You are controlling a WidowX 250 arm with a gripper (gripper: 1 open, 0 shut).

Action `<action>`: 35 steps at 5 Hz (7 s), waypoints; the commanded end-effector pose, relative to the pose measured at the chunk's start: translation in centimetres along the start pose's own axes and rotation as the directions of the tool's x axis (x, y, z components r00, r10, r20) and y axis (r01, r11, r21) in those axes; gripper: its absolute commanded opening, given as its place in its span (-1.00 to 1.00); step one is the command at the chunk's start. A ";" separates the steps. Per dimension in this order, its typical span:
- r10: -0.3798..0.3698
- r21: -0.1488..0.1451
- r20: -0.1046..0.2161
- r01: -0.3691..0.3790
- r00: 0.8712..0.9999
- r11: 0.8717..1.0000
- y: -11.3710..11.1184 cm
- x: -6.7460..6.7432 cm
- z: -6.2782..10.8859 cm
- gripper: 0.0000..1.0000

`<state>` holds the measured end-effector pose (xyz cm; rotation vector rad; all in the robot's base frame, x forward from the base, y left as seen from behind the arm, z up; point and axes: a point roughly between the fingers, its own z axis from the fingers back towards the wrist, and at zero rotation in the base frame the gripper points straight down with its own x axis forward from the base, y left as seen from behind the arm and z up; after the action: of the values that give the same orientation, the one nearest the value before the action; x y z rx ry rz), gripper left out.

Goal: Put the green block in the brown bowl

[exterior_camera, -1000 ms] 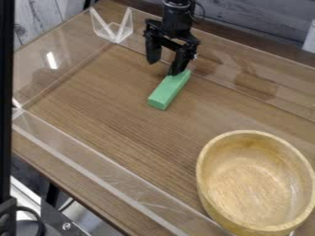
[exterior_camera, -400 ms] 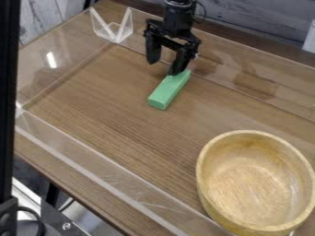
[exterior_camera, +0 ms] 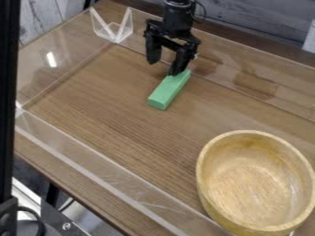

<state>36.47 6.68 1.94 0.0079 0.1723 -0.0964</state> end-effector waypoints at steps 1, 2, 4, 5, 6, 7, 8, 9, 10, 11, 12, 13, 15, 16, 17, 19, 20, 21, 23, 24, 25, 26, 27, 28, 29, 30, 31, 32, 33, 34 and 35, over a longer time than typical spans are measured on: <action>-0.030 -0.043 -0.063 0.027 0.998 0.999 -1.1 -0.8 -2.9 1.00; -0.040 -0.051 -0.055 0.037 0.998 0.998 -1.1 -1.3 -2.9 1.00; -0.064 -0.076 -0.068 0.059 0.996 0.995 -1.0 -2.0 -2.4 1.00; -0.077 -0.093 -0.086 0.069 0.993 0.993 -0.9 -2.3 -2.2 1.00; -0.064 -0.078 -0.106 0.056 0.992 0.995 -1.1 -2.3 -2.1 1.00; -0.051 -0.063 -0.126 0.044 0.991 0.997 -1.2 -2.2 -2.1 1.00; -0.059 -0.087 -0.133 0.047 0.989 0.995 -1.3 -2.4 -2.2 1.00; -0.084 -0.077 -0.163 0.072 0.983 0.994 -1.9 -2.7 -2.4 -1.00; -0.105 -0.064 -0.180 0.095 0.978 0.993 -2.4 -2.8 -2.6 -1.00; -0.105 -0.052 -0.120 0.099 0.987 0.994 -2.4 -2.5 -1.1 -1.00; -0.108 -0.042 -0.059 0.106 0.992 0.994 -2.4 -2.2 0.4 -1.00; -0.126 -0.046 -0.008 0.125 0.992 0.991 -2.3 -2.0 3.5 -1.00; -0.156 -0.040 0.102 0.161 0.983 0.986 -2.1 -2.0 10.3 -1.00; -0.138 -0.005 0.172 0.141 0.975 0.990 -1.8 -2.4 14.5 -1.00; -0.136 -0.011 0.161 0.139 0.978 0.990 -1.5 -1.9 12.9 1.00; -0.068 -0.008 0.073 0.069 0.995 0.998 -0.6 -0.9 10.5 1.00; -0.123 -0.026 0.015 0.123 0.992 0.992 -0.6 -1.2 7.2 1.00; -0.156 -0.047 -0.019 0.155 0.988 0.987 -0.7 -1.6 4.5 1.00; -0.157 -0.112 -0.064 0.149 0.985 0.982 0.0 -0.7 2.6 -1.00; -0.168 -0.101 -0.045 0.163 0.985 0.981 -0.3 -1.3 2.8 -1.00; -0.178 -0.087 -0.020 0.176 0.984 0.981 -0.6 -2.1 3.5 -1.00; -0.141 -0.090 0.006 0.141 0.990 0.986 -0.6 -2.8 4.9 -1.00; -0.024 -0.085 0.072 0.031 0.997 0.996 -0.5 -3.8 8.4 -1.00; -0.005 -0.100 0.077 0.013 0.997 0.995 -2.2 -4.9 9.4 -1.00; 0.019 -0.111 0.084 -0.009 0.996 0.994 -3.3 -5.7 10.5 -1.00; -0.022 -0.131 0.087 0.033 0.996 0.991 -4.8 -6.6 11.5 -1.00; -0.079 -0.148 0.081 0.090 0.994 0.985 -6.7 -8.0 12.0 -1.00; -0.186 -0.142 0.082 0.197 0.979 0.970 -10.7 -9.4 11.1 -1.00; -0.284 -0.134 0.082 0.293 0.955 0.947 -15.3 -9.9 9.0 -1.00; -0.344 -0.121 0.076 0.352 0.936 0.928 -17.8 -10.2 7.6 -1.00; -0.389 -0.115 0.071 0.395 0.918 0.911 -19.4 -10.5 6.5 -1.00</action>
<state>25.06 -11.62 9.14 -0.1530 0.1707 -0.4871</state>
